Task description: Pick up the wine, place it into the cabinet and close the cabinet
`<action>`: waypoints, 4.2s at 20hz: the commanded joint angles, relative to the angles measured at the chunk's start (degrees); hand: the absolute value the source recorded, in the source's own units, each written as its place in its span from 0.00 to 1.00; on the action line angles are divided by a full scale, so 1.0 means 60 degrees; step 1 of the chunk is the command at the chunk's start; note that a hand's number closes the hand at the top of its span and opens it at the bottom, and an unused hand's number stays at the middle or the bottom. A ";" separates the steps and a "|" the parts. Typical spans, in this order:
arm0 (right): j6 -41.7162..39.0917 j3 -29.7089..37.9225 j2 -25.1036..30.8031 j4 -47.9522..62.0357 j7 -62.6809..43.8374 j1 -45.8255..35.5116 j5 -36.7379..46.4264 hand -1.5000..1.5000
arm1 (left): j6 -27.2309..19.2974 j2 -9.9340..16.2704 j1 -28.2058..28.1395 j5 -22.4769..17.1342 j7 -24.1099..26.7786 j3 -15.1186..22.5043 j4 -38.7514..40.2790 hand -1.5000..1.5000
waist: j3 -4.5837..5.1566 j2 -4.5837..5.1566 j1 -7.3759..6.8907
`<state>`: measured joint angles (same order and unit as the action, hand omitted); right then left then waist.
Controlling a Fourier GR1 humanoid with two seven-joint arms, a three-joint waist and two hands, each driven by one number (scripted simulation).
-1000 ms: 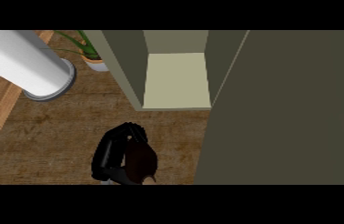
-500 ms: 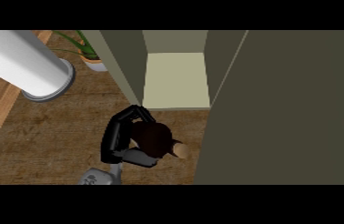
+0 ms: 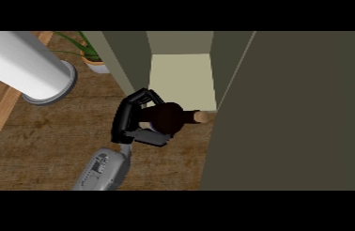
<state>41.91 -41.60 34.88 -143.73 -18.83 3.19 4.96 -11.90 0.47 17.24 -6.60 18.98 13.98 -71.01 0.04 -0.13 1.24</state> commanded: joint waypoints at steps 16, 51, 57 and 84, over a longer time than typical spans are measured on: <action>-0.0373 0.0155 0.0521 -0.1771 0.0455 0.1097 -0.0535 0.00 | -0.0762 -0.0079 0.3628 -0.1787 0.0499 0.0133 0.3892 1.00 | -0.0004 0.0041 0.0146; -0.1069 -0.0461 0.0177 -0.0926 0.2325 0.1820 -0.1010 0.00 | -0.2278 0.0191 0.7907 -0.3082 0.1748 -0.0781 1.0531 1.00 | -0.0002 0.0320 0.0963; -0.1326 -0.0450 0.0283 -0.0801 0.2662 0.1886 -0.1151 0.00 | -0.2458 0.0512 0.7902 -0.2822 0.2242 -0.0678 1.0918 0.00 | 0.0000 0.0383 0.0989; -0.1108 -0.0183 0.0949 -0.1853 0.2475 0.2736 -0.0923 0.00 | 0.0745 0.0134 0.8376 -0.3629 0.3115 -0.1766 1.0269 0.00 | 0.0013 0.0121 0.0449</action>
<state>34.58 -42.18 38.16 -143.31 0.85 15.65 -0.08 -10.22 2.40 68.84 -28.01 36.50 3.95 -8.97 0.11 1.13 5.08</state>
